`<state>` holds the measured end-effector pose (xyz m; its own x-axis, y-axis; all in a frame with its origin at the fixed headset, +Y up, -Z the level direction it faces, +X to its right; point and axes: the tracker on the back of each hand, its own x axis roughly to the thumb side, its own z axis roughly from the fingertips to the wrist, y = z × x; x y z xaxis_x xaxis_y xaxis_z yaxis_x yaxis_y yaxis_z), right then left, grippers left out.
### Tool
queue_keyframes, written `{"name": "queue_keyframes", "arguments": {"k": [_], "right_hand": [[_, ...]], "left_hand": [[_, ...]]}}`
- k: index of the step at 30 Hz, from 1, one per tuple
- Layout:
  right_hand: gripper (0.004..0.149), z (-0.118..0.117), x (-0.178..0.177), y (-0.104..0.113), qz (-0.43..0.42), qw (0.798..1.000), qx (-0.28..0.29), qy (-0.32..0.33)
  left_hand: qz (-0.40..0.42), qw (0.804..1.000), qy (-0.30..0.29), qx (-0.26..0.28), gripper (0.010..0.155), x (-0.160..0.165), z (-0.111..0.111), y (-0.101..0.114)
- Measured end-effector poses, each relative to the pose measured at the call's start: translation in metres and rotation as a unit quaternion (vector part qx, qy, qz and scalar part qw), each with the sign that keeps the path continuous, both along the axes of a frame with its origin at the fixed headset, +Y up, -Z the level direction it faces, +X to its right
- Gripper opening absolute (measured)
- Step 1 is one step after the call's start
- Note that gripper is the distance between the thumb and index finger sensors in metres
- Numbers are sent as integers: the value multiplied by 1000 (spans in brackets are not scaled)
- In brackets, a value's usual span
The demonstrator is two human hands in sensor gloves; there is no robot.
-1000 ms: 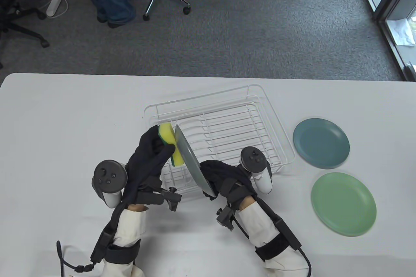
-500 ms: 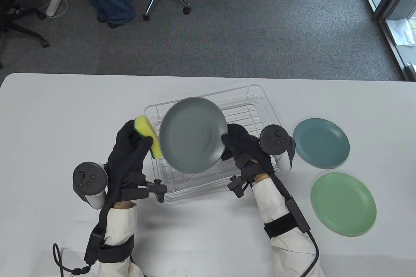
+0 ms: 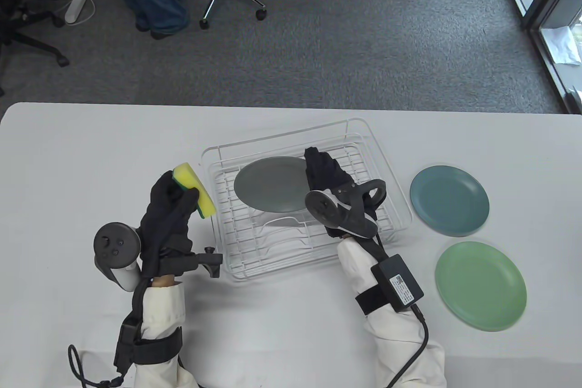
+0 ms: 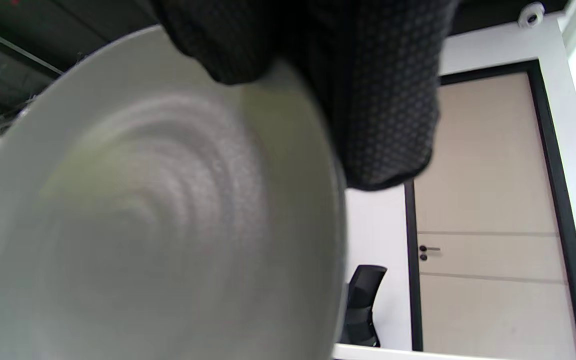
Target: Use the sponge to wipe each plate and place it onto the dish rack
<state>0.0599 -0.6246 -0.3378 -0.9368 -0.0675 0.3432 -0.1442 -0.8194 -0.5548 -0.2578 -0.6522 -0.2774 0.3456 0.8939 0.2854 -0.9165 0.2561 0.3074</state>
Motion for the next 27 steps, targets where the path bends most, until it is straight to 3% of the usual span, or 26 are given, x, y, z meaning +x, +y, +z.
{"name": "queue_keyframes", "arguments": {"k": [22,27], "right_hand": [[40,-12,-31,-27,18,995,-90,28],[45,-14,-24,-25,-5,989,-151,8]], "left_hand": [[-11,999,-32,-4,76,17,-2,-1],[-11,999,-36,-3,75,18,-2,-1]]}}
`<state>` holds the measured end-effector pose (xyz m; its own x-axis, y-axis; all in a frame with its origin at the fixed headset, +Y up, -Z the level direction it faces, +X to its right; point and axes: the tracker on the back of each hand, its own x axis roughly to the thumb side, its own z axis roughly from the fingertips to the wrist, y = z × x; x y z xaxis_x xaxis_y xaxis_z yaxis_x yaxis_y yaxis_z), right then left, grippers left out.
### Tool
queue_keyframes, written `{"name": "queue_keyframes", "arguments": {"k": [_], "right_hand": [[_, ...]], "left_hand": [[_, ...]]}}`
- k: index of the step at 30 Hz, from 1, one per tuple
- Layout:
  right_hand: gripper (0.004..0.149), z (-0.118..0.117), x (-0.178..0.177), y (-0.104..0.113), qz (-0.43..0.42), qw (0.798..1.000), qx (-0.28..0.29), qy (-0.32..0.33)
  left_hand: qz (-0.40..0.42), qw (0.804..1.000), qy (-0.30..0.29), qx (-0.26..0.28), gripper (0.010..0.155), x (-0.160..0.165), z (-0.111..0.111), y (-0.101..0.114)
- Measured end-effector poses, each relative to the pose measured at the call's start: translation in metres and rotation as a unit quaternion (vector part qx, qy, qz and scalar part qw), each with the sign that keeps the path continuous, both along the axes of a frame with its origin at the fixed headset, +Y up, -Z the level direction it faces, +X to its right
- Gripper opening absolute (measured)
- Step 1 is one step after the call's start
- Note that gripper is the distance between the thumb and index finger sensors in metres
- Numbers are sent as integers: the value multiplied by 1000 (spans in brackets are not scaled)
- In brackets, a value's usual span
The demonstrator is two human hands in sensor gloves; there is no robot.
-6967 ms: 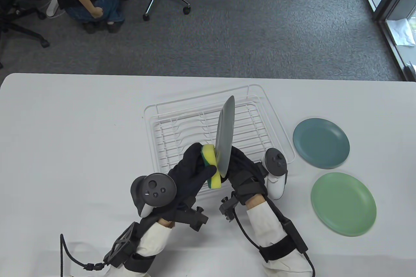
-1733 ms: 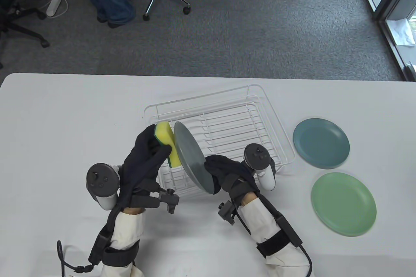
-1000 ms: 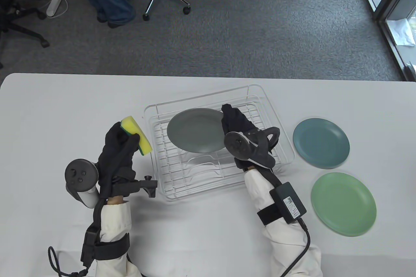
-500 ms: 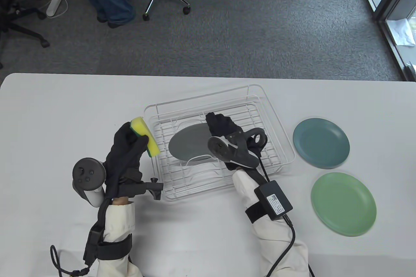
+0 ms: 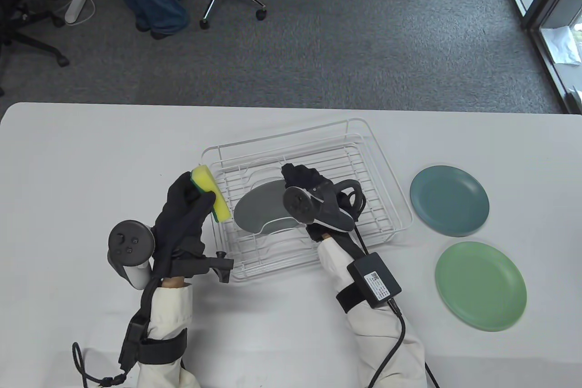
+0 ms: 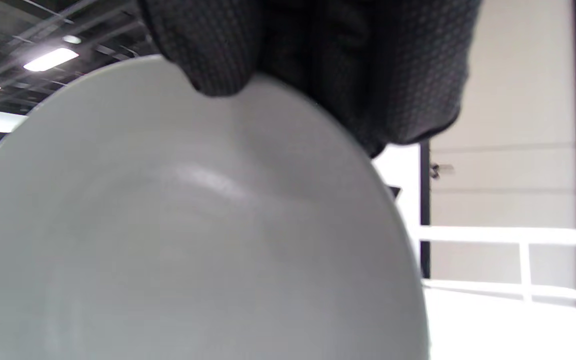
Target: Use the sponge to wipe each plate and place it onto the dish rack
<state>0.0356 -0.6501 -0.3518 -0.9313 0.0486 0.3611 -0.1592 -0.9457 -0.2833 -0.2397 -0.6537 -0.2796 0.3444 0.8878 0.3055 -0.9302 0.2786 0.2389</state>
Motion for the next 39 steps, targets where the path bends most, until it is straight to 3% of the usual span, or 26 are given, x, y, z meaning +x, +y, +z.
{"name": "queue_keyframes", "arguments": {"k": [6,11,14,17,23,28,36,39], "right_hand": [[44,2,36,14,-8,998,25,-54],[44,10,88,29,-1,994,37,-105],[45,15,122,33,9,989,28,-144],[56,17,152,29,38,983,-12,-181],[67,21,217,-1,97,954,-100,-265],[75,28,260,-35,88,936,-174,-293],[81,39,304,-75,82,903,-250,-341],[85,41,315,-89,86,879,-302,-358]], "left_hand": [[-6,1000,-8,-5,76,5,-1,-3],[-13,1000,-11,-12,76,8,-4,-6],[-14,1000,-13,-15,76,9,-4,-6],[-14,1000,-14,-15,76,9,-4,-6],[-12,1000,-20,-16,76,10,-4,-7],[-14,999,-22,-19,76,12,-4,-7],[-25,999,-27,-26,75,17,-6,-11],[-17,999,-35,-28,75,18,-6,-12]]}}
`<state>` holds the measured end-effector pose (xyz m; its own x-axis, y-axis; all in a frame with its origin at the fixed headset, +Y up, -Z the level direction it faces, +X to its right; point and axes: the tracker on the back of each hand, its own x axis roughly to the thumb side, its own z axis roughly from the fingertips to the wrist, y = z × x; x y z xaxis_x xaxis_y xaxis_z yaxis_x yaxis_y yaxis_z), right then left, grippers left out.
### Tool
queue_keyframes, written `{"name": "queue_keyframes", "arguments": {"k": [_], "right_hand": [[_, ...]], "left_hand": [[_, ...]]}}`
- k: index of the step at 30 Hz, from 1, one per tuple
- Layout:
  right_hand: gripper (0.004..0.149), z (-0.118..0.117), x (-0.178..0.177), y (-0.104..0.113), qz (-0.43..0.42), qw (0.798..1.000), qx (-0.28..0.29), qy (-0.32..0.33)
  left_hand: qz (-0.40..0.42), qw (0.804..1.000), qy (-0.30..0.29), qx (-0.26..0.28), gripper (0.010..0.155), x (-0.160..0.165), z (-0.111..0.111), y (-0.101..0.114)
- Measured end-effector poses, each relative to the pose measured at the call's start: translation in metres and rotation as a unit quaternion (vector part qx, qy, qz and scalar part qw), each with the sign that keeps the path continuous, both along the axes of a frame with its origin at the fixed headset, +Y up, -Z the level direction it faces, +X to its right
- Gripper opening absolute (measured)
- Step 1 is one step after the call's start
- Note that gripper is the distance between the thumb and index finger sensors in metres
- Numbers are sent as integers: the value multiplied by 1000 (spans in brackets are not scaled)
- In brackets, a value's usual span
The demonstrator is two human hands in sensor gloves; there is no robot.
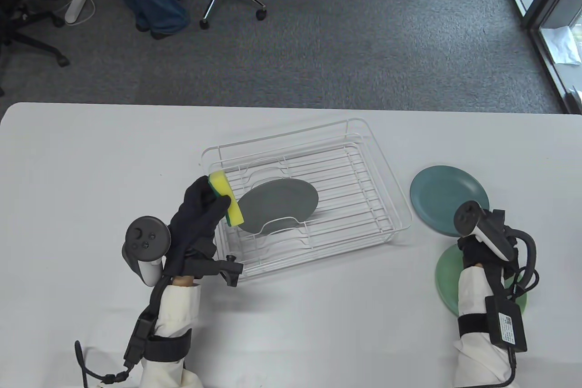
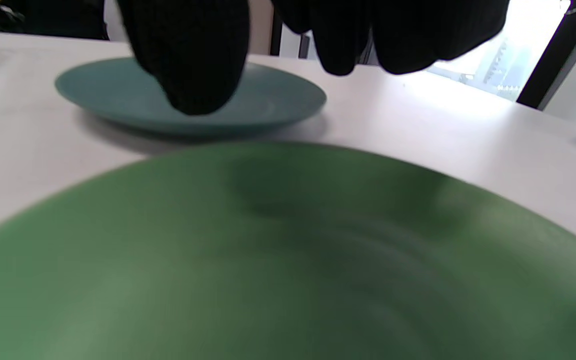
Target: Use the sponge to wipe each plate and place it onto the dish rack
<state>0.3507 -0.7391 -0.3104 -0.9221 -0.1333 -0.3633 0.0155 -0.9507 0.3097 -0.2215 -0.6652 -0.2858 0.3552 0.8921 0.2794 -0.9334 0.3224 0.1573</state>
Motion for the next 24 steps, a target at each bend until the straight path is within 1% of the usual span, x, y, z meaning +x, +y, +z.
{"name": "queue_keyframes", "arguments": {"k": [3,5,7,8,10,12,17,19,21,24], "right_hand": [[90,2,9,-15,2,999,-46,-25],[92,3,15,-24,-7,997,-69,-37],[91,5,21,-29,-20,996,-74,-52],[92,7,24,-29,-39,995,-66,-59],[91,9,28,-30,-52,994,-69,-70],[84,10,31,-31,-66,993,-71,-68],[72,11,32,-35,-43,996,-55,-54],[65,11,32,-36,-39,997,-36,-48],[53,12,33,-35,-32,998,-6,-45],[42,12,34,-32,-48,998,15,-31]], "left_hand": [[25,1000,-15,-4,75,3,1,1],[27,999,-20,-4,75,4,1,1],[26,999,-24,-3,75,6,1,1],[26,999,-26,-3,75,7,1,2],[27,999,-30,-4,76,9,1,1],[27,999,-34,-6,76,10,1,1],[22,999,-34,-9,75,12,1,-1],[23,999,-35,-11,75,13,1,-1],[24,999,-35,-11,75,13,1,-1],[24,999,-34,-12,75,13,1,-1]]}}
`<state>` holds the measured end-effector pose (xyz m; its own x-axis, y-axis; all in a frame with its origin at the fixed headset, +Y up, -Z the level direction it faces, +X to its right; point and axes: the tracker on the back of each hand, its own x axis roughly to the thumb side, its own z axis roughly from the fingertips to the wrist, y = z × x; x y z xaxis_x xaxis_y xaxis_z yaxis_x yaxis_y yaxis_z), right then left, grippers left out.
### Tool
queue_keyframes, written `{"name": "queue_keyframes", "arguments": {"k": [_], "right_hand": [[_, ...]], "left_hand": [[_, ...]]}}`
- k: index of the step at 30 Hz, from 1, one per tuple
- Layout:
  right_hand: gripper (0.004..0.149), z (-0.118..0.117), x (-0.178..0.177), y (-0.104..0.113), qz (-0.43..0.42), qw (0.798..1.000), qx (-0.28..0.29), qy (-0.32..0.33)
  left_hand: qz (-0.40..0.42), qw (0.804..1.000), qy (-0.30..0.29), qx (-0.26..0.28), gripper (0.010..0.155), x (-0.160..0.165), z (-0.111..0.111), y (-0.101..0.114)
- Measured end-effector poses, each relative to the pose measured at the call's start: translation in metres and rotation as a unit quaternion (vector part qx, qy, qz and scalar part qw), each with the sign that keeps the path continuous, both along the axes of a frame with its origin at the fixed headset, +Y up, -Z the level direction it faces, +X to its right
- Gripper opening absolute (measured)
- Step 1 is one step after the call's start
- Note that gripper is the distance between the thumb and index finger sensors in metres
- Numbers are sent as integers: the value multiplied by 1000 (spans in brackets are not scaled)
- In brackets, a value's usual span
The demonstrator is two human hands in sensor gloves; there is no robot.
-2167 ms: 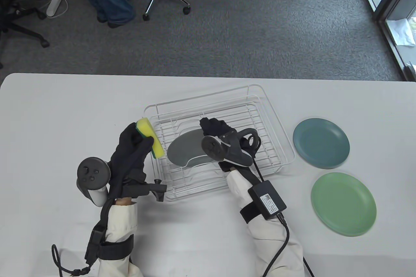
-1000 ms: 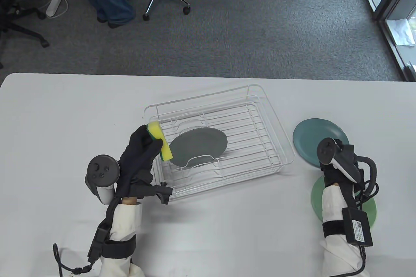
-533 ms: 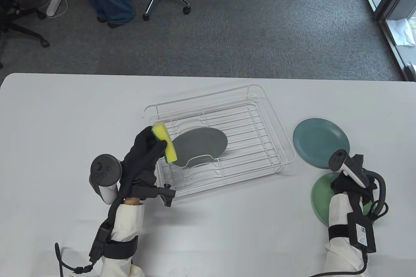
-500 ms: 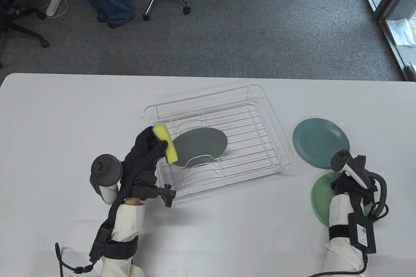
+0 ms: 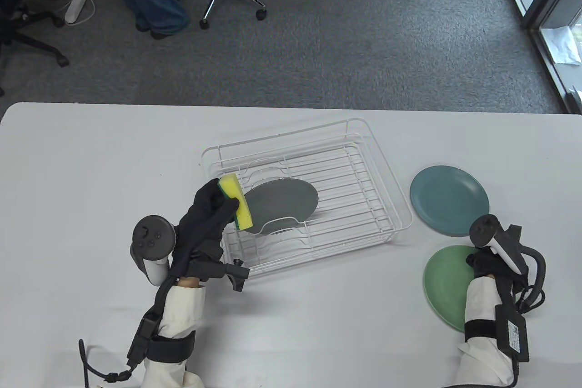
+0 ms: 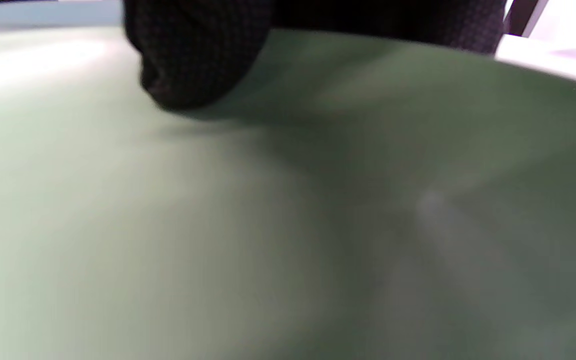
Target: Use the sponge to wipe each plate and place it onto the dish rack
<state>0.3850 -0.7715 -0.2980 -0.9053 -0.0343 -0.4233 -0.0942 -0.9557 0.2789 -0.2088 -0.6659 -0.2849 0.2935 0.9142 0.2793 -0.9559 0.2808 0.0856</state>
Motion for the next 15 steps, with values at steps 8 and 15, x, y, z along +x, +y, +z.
{"name": "queue_keyframes", "arguments": {"k": [8,15], "right_hand": [[35,-4,0,17,-204,975,35,84],[35,-15,-24,40,-250,957,63,132]], "left_hand": [[3,1000,-1,-2,75,0,0,0],[5,1000,-8,-3,75,3,-1,-1]]}}
